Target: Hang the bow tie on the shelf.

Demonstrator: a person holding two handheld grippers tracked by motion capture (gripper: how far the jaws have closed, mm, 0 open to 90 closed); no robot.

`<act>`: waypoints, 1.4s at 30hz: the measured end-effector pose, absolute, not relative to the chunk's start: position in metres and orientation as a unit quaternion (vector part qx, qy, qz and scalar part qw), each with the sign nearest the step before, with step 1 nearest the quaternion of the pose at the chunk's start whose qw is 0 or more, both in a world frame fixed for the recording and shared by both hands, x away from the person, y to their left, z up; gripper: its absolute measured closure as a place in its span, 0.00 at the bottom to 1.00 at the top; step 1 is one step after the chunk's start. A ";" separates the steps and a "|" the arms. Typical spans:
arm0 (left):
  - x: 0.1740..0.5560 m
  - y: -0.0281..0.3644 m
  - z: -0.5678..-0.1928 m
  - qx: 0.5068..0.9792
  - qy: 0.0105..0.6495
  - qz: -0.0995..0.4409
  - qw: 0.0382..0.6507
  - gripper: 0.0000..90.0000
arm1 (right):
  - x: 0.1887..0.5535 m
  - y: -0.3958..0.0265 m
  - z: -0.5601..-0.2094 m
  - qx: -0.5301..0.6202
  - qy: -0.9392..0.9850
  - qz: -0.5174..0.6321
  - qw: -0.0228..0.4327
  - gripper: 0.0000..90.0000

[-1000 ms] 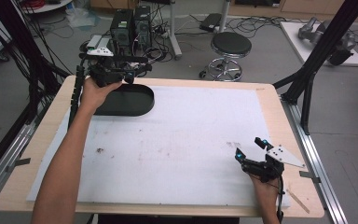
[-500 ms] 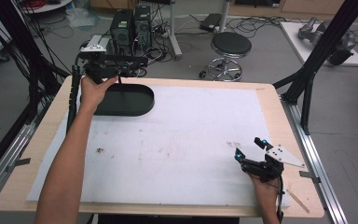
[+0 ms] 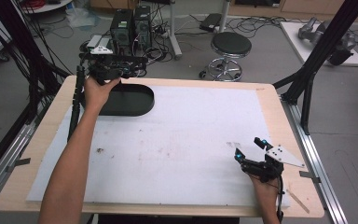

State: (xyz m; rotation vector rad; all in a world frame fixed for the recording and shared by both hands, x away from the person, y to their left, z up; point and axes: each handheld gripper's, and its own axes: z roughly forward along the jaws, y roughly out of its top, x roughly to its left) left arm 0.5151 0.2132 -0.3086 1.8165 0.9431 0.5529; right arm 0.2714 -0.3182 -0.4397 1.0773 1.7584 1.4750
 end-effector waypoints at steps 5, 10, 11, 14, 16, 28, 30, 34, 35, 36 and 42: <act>0.514 0.207 -0.315 0.761 0.381 0.241 0.466 0.89 | 0.272 -0.318 -0.440 0.404 0.662 0.556 0.299 0.11; 0.515 0.203 -0.322 0.768 0.382 0.244 0.452 0.89 | 0.272 -0.318 -0.440 0.404 0.662 0.556 0.300 0.11; 0.515 0.202 -0.324 0.769 0.382 0.244 0.450 0.88 | 0.272 -0.318 -0.440 0.403 0.662 0.556 0.300 0.11; 0.516 0.202 -0.327 0.768 0.383 0.244 0.452 0.88 | 0.272 -0.318 -0.440 0.402 0.663 0.555 0.301 0.11; 0.516 0.202 -0.329 0.766 0.383 0.244 0.454 0.86 | 0.272 -0.318 -0.440 0.402 0.663 0.555 0.301 0.11; 0.512 0.206 -0.326 0.764 0.381 0.260 0.451 0.67 | 0.272 -0.318 -0.440 0.402 0.663 0.554 0.302 0.11; 0.509 0.208 -0.324 0.761 0.379 0.264 0.455 0.65 | 0.272 -0.318 -0.440 0.402 0.664 0.554 0.301 0.11; 0.504 0.212 -0.319 0.757 0.370 0.265 0.469 0.58 | 0.272 -0.318 -0.440 0.403 0.664 0.554 0.301 0.11; 0.503 0.213 -0.317 0.755 0.369 0.265 0.473 0.54 | 0.272 -0.318 -0.440 0.403 0.663 0.554 0.301 0.11; 0.501 0.214 -0.316 0.751 0.368 0.263 0.481 0.54 | 0.272 -0.318 -0.440 0.403 0.663 0.554 0.301 0.11; 0.488 0.216 -0.309 0.740 0.352 0.262 0.510 0.46 | 0.272 -0.318 -0.440 0.403 0.663 0.554 0.302 0.11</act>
